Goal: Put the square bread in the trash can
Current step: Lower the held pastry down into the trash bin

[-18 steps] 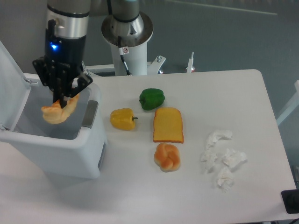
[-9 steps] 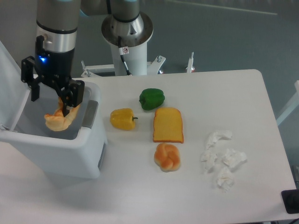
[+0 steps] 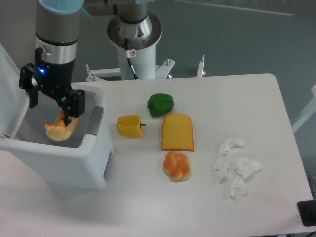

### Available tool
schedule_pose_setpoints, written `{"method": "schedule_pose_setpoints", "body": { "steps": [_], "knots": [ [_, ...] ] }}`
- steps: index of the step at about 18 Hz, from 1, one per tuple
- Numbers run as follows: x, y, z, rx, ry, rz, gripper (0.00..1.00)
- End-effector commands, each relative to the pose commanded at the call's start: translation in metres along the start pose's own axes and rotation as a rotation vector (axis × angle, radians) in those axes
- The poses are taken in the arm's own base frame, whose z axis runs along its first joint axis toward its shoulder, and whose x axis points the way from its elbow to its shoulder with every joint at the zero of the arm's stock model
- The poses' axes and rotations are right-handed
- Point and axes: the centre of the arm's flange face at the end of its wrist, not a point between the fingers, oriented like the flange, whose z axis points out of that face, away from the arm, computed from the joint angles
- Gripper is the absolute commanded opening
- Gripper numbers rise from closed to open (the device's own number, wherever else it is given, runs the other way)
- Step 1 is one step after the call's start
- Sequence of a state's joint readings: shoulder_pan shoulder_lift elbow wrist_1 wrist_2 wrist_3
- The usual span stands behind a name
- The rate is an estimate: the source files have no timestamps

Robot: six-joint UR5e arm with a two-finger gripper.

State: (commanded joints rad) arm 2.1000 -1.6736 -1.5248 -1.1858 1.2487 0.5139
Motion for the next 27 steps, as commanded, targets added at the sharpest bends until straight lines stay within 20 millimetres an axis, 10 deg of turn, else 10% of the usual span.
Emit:
{"method": "schedule_pose_setpoints", "body": {
  "steps": [14, 27],
  "knots": [
    [-0.039, 0.008, -0.014, 0.022, -0.041, -0.052, 1.0],
    [-0.027, 0.006, -0.019, 0.031, -0.035, -0.045, 1.0]
  ]
}}
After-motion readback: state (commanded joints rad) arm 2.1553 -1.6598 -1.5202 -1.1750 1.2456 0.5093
